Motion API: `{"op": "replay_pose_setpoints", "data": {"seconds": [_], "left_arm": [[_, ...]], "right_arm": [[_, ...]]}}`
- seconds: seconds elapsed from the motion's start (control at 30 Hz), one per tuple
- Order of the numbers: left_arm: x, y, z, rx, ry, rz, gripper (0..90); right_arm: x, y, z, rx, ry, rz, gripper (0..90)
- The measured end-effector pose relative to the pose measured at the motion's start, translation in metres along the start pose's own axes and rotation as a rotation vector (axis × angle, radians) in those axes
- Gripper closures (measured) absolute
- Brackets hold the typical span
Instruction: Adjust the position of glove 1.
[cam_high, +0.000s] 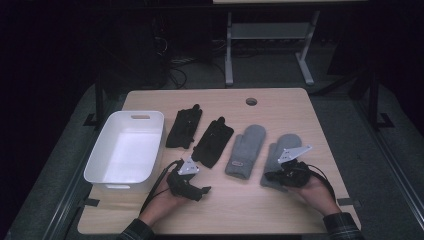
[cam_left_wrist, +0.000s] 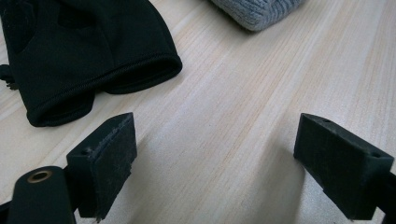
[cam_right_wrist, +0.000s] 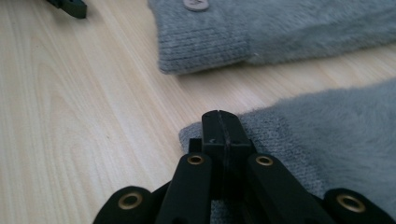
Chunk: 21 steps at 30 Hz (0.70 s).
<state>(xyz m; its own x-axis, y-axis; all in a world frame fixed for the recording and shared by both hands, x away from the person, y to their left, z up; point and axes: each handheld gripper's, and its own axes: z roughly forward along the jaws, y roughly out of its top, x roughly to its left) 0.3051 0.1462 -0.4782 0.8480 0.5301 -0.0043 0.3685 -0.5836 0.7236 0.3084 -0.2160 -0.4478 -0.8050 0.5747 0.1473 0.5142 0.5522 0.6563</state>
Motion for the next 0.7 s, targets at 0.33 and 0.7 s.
{"op": "replay_pose_setpoints", "data": {"seconds": [0.33,0.7], "left_arm": [[0.0,0.0,0.0,0.0,0.0,0.001,12.2],[0.0,0.0,0.0,0.002,0.0,-0.002,12.3]], "right_arm": [[-0.019,-0.004,-0.024,-0.075,-0.089,0.03,90.0],[-0.059,-0.016,-0.025,-0.044,-0.205,0.084,90.0]]}}
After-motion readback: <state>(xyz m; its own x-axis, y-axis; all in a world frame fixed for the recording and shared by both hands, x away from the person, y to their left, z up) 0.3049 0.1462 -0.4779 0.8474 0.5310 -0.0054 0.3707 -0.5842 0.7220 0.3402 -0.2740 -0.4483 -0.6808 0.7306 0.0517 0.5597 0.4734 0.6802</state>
